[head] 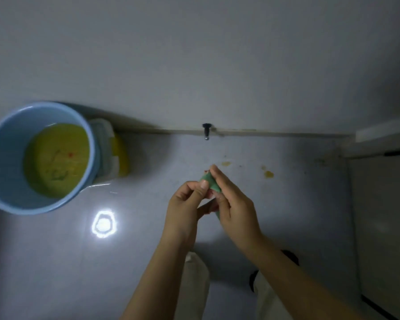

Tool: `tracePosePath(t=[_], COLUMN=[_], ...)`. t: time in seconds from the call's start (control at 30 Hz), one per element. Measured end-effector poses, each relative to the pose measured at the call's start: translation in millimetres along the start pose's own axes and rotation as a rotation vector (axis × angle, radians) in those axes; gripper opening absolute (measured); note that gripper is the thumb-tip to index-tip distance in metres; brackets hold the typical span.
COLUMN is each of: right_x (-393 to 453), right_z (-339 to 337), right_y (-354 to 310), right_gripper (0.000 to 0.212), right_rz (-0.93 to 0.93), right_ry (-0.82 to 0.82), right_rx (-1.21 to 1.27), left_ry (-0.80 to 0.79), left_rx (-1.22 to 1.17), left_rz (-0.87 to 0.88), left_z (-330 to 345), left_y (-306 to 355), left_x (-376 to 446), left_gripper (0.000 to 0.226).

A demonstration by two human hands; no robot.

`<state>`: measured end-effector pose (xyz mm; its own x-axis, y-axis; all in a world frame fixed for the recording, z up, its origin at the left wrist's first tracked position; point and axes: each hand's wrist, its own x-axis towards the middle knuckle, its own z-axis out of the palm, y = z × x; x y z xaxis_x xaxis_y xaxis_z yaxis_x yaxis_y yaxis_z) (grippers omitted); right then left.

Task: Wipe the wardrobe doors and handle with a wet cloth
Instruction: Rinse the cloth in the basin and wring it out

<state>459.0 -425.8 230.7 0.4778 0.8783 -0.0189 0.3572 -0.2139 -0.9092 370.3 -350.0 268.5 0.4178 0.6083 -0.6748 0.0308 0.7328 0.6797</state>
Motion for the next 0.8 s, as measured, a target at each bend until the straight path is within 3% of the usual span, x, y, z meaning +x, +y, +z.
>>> tracePosePath(t=[0.17,0.47,0.57,0.7,0.8], right_x=[48,114,143,190,214], right_z=[125,252,294,355,392], right_y=[-69,-117,-122,-122,-115], right_gripper=[0.047,0.044,0.041,0.036,0.03], right_rz=[-0.03,-0.159,-0.108,-0.009,0.066], right_ry=[-0.089,-0.321,-0.407,-0.532,-0.565], right_rx=[0.052,0.068,0.061,0.021,-0.059], left_ry=[0.12,0.325,0.474,0.743,0.903], left_rx=[-0.081,-0.319,-0.376,-0.387,-0.402], left_rz=[0.086,0.149,0.142,0.134,0.065], left_z=[-124,-260,-303,-360,-398], left_y=[73,130,142,152,153], left_x=[8,31,49,84,107], left_gripper=[0.026,0.041,0.049,0.029,0.029])
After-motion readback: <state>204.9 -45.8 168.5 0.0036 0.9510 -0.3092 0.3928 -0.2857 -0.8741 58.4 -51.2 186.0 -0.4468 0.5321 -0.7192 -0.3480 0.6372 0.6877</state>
